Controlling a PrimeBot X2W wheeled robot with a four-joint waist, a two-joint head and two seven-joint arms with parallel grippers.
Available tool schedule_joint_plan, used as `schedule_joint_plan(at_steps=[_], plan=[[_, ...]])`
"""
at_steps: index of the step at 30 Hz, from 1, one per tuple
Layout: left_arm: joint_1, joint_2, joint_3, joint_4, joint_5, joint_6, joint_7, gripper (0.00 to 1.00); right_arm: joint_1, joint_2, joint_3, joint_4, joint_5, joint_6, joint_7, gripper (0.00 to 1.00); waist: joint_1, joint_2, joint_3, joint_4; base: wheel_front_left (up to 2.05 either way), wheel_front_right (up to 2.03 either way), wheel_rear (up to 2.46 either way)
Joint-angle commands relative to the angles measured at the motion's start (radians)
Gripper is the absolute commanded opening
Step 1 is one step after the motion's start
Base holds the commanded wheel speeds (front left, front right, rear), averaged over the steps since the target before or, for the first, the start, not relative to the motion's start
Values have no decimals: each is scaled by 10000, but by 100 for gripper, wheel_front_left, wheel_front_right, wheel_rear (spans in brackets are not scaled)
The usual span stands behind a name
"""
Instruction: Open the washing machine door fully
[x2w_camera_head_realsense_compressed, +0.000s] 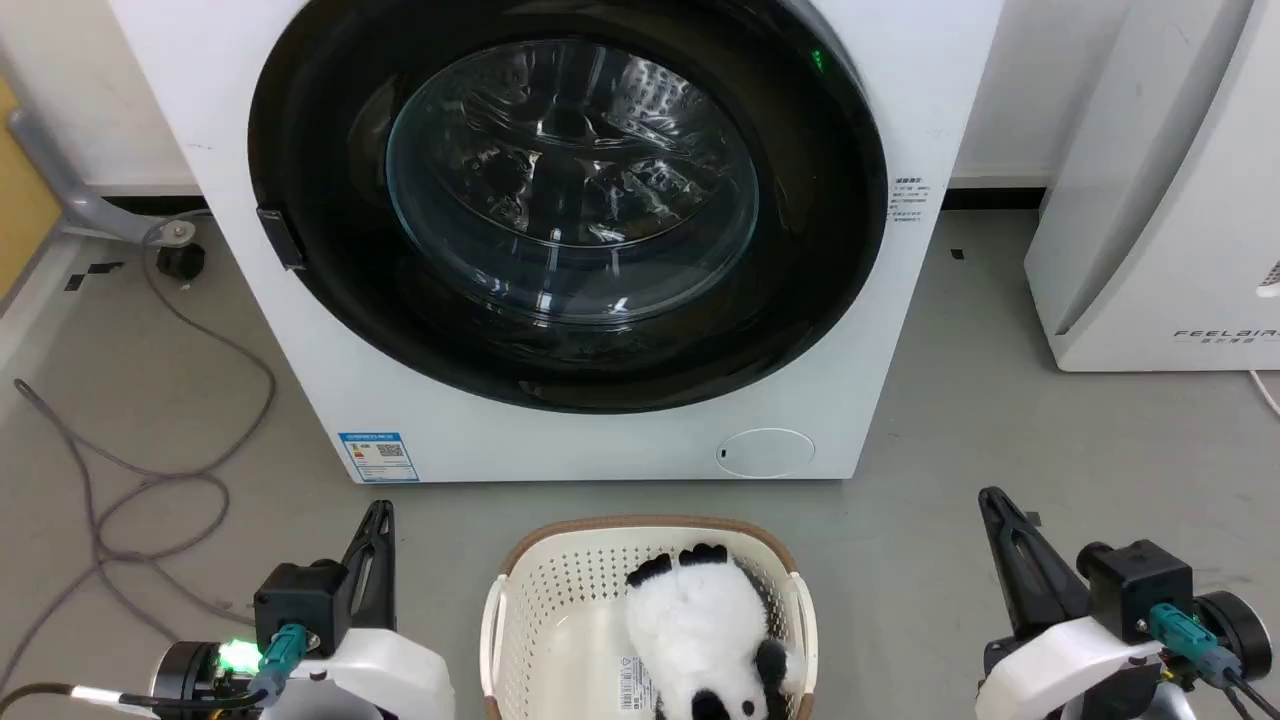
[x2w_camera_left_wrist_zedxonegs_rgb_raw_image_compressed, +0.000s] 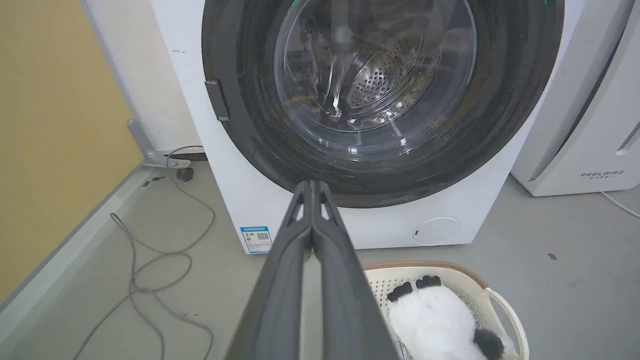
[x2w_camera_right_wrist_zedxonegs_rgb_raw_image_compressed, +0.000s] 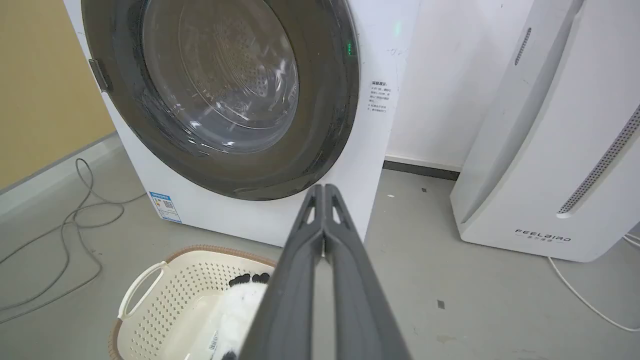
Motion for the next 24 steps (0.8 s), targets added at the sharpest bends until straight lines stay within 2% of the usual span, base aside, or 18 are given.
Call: schedule_joint_plan(at_steps=[1,3,4,14,15,24], plan=[[-156,3,1,-45,28,1,1,0,-2,13,-24,-41,-76,8,5,0,0,0,0,0,0,0,0],[-156,3,1,-45,28,1,1,0,-2,13,-24,-41,-76,8,5,0,0,0,0,0,0,0,0],[0,0,-3,0,-1,-1,-2,100,1,0,0,0,2,0,-1,100,0,0,0,0,0,0,0],[-9,4,-45,97,-104,-75,-172,100,30,1,26,139,131,1,-164,100,0,0,-1,-18,0,0,0],[-13,4,-50,100,-118,-85,-193,100,32,1,30,157,151,1,-187,0,0,0,-2,-19,0,0,0],[-42,3,-70,125,-224,-175,-381,100,42,2,47,325,365,1,-379,0,0,0,-1,-33,0,0,0]])
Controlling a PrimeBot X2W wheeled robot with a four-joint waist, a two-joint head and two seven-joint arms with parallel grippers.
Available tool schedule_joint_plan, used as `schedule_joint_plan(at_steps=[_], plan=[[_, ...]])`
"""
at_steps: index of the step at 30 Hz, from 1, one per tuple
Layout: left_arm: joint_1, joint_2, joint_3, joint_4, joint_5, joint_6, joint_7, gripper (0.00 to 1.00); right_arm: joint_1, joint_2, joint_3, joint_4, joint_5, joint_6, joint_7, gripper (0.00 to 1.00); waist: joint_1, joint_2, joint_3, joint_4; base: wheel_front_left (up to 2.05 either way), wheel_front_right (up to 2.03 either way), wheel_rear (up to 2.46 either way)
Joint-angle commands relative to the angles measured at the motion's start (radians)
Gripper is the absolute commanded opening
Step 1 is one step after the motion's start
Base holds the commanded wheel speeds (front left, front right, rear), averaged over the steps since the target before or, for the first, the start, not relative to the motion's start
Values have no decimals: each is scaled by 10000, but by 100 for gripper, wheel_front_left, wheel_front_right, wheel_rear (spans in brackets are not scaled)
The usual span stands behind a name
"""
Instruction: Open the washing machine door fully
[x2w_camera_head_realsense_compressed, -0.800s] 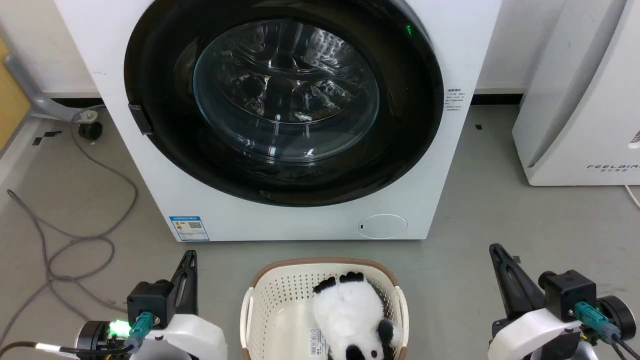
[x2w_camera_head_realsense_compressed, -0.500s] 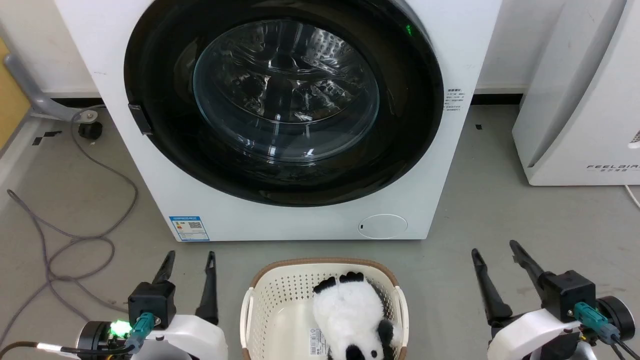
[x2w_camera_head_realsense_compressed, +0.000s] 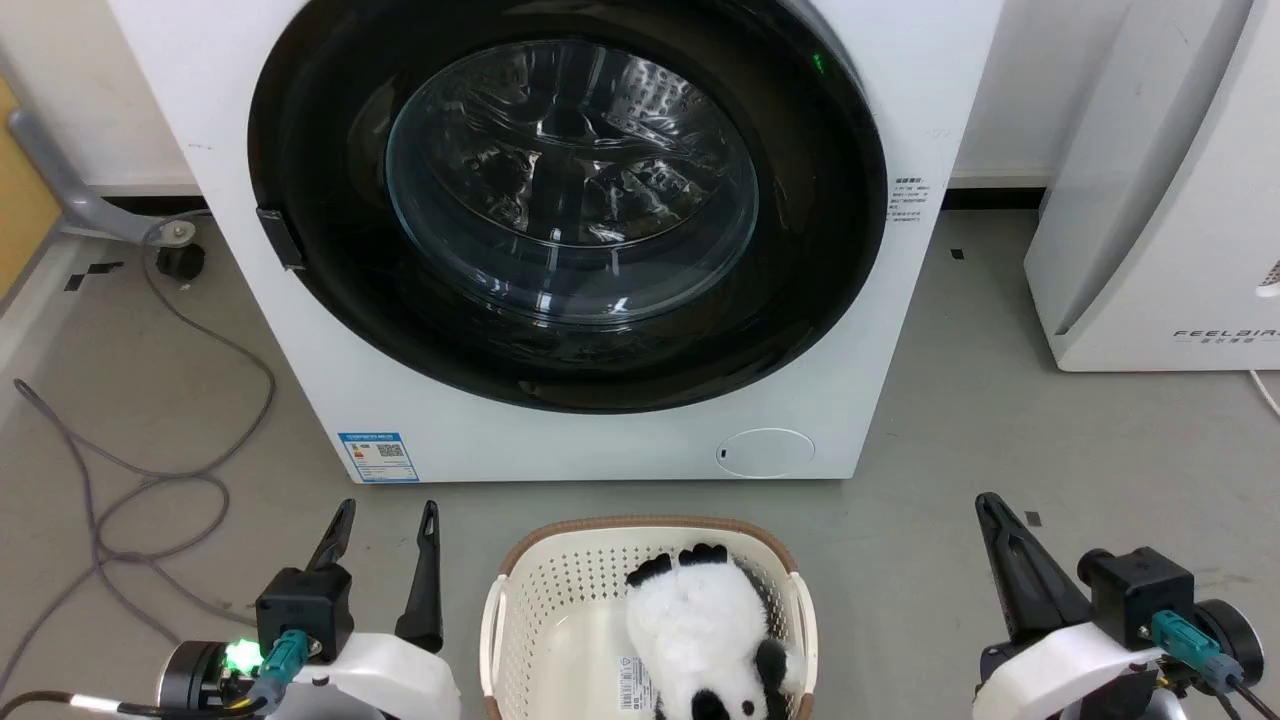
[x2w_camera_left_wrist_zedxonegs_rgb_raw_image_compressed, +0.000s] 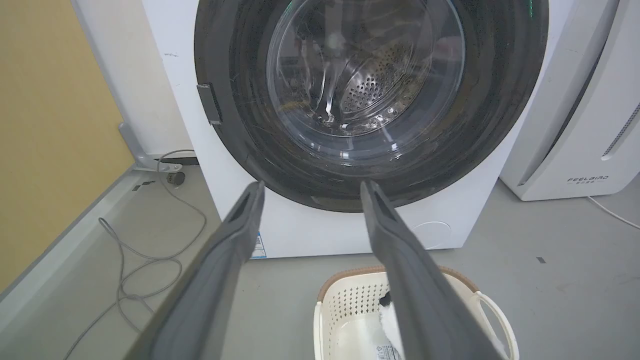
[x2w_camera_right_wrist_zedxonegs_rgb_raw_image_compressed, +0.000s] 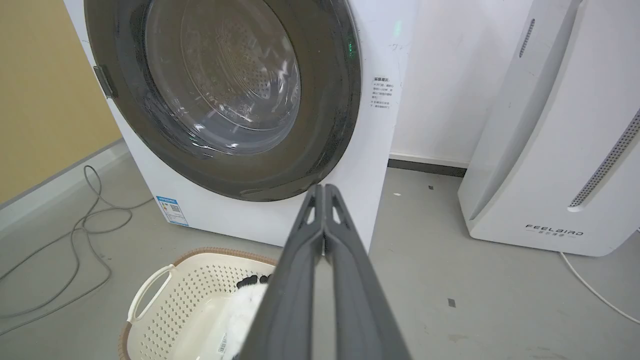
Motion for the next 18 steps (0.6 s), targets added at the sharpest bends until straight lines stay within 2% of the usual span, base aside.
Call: schedule_joint_plan(at_steps=[1,8,18], plan=[[-51,3,-5,38,-49,-53,-111,100,42,2,7,67,108,1,-105,0,0,0,0,-1,0,0,0],[-67,2,-26,64,-107,-125,-257,100,19,3,-25,346,663,2,-252,0,0,0,4,-6,0,0,0],[-76,1,-85,120,-297,-243,-487,100,-161,4,-15,1014,2715,2,-482,0,0,0,7,-7,0,0,0]])
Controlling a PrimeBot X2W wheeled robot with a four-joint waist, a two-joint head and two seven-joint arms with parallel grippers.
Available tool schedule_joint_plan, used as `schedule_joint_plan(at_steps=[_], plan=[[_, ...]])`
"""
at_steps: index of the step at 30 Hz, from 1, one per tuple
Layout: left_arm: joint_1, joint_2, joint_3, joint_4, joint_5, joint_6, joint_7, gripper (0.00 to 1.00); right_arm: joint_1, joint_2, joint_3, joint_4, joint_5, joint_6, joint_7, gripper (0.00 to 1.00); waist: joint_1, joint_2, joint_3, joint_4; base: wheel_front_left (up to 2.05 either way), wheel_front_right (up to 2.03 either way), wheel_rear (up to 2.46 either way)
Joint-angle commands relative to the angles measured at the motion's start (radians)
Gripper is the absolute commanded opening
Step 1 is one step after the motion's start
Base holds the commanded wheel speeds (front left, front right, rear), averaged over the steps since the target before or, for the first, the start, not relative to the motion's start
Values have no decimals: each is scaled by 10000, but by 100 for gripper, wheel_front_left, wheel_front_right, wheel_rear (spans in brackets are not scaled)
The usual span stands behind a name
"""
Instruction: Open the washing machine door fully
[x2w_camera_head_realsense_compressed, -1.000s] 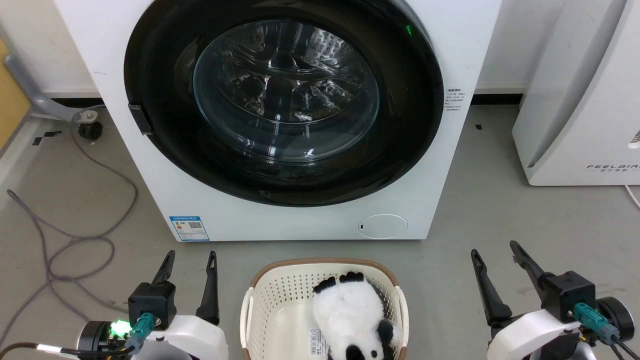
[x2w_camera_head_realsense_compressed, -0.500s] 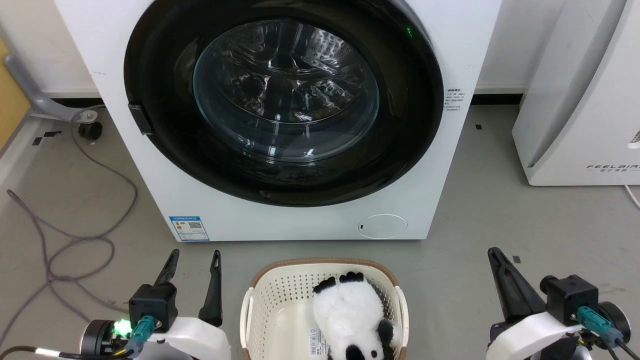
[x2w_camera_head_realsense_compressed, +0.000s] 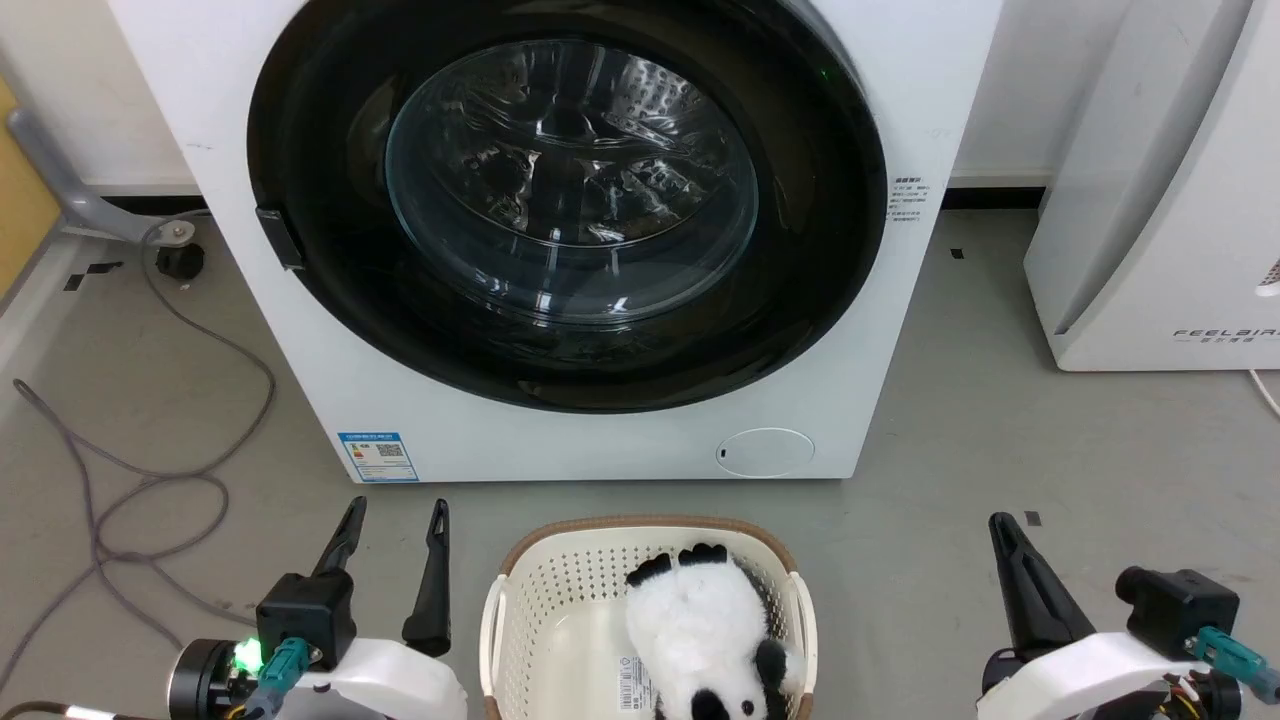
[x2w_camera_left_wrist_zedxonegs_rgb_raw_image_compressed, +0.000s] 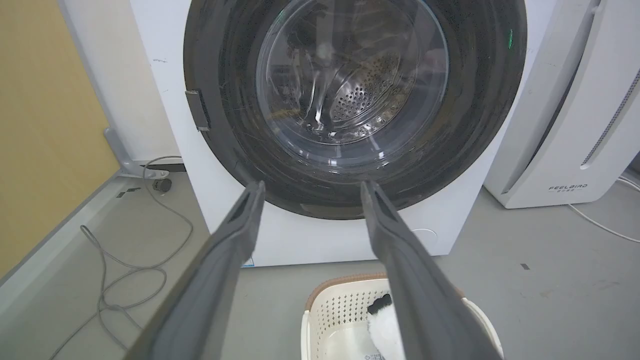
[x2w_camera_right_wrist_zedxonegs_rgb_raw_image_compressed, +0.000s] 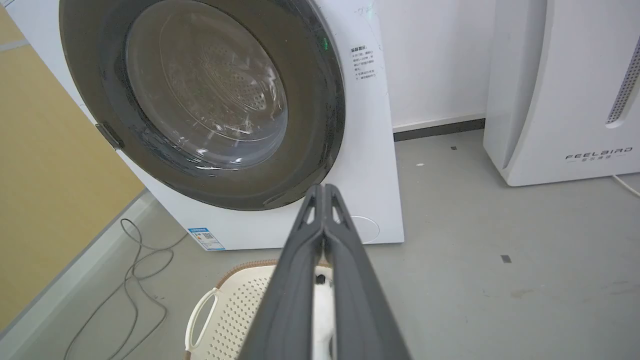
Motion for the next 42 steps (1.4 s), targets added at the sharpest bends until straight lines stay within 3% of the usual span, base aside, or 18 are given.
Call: schedule_joint_plan(at_steps=[1,16,26,34,42], plan=[[-81,3,-5,15,-55,-33,-92,100,-175,4,-5,110,329,2,-79,0,0,-1,2,-1,0,0,0],[-202,3,32,-13,-239,-193,-406,100,-1018,5,-175,74,4377,3,-392,0,0,-1,242,-141,0,0,0],[-451,9,72,-171,-326,-303,-614,100,-2582,-193,-580,79,6012,4,-600,0,0,-1,642,-230,0,0,0],[-711,184,5,-245,-416,-389,-782,100,-4537,-732,-509,1060,7132,4,-763,0,0,-1,1023,-258,0,0,0],[-966,335,41,-451,-535,-473,-949,100,-6914,-1349,105,2976,8088,5,-725,0,0,-1,1474,-304,0,0,0]])
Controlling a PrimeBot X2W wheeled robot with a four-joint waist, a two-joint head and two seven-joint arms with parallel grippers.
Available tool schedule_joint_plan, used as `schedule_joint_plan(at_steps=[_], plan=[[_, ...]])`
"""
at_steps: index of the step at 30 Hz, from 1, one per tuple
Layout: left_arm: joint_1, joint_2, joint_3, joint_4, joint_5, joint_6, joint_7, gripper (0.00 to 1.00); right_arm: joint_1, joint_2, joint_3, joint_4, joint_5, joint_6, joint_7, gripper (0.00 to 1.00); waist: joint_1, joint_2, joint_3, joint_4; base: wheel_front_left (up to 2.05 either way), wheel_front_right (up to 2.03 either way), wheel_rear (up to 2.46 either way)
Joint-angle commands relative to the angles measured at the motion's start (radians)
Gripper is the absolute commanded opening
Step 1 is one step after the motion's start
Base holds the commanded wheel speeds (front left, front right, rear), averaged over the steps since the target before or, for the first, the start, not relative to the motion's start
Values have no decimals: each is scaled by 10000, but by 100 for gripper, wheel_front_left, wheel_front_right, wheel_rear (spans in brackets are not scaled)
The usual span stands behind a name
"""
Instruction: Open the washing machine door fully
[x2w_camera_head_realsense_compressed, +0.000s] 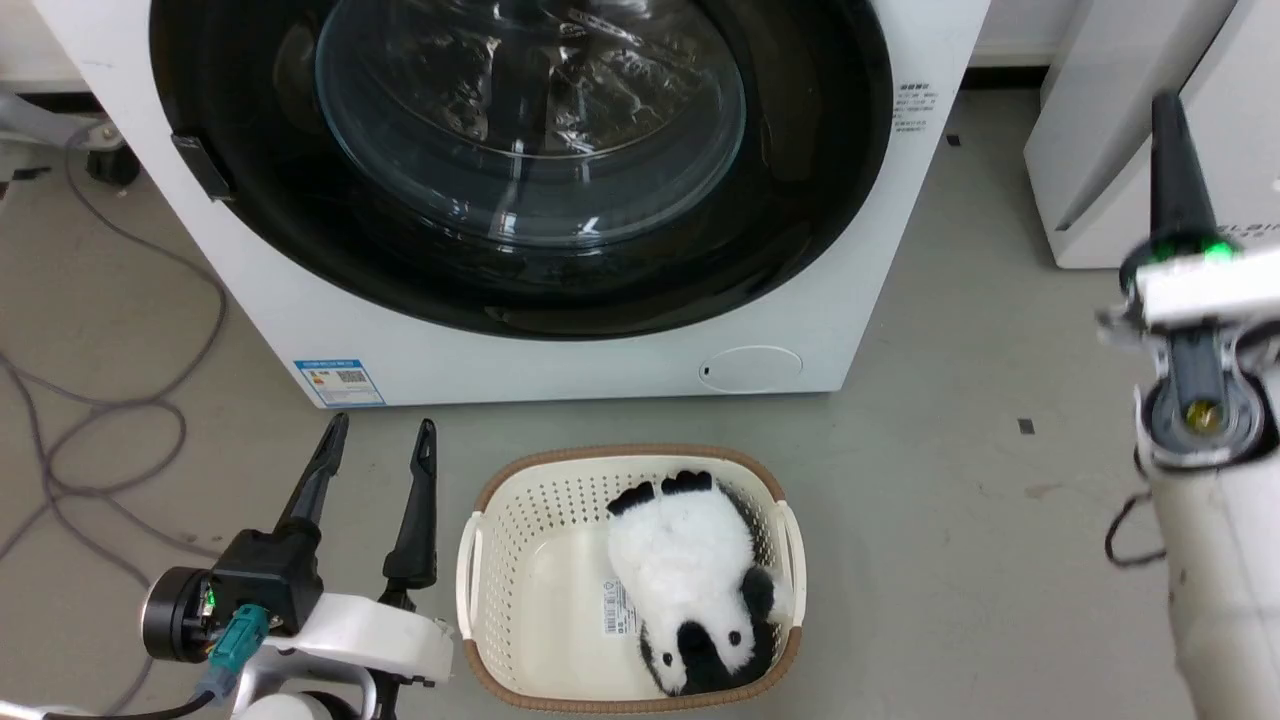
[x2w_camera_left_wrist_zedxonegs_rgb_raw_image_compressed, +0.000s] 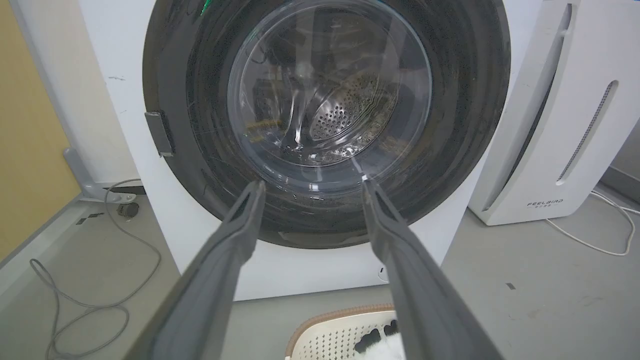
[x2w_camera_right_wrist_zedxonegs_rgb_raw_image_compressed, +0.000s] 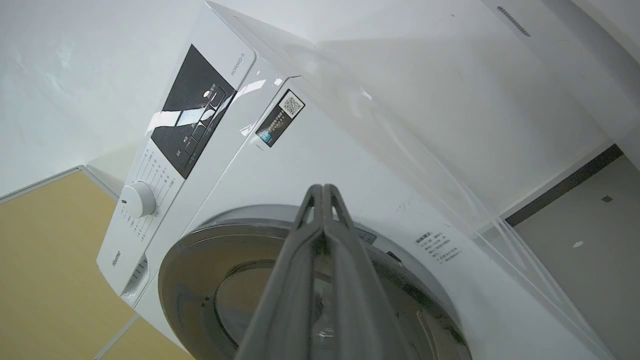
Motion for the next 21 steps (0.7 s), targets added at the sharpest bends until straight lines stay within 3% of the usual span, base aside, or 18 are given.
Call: schedule_joint_plan(at_steps=[1,12,21], plan=[[-183,62,11,-71,-91,-66,-106,100,-613,-152,118,419,399,7,78,0,-1,0,93,-8,0,0,0],[-519,221,32,-244,-302,-170,-314,100,-3763,-361,1362,3247,1442,8,1325,0,-1,0,737,-47,0,0,0],[-888,300,199,-428,-400,-264,-503,100,-6353,-283,2949,5610,1485,8,2567,0,-1,0,1416,-101,0,0,0]])
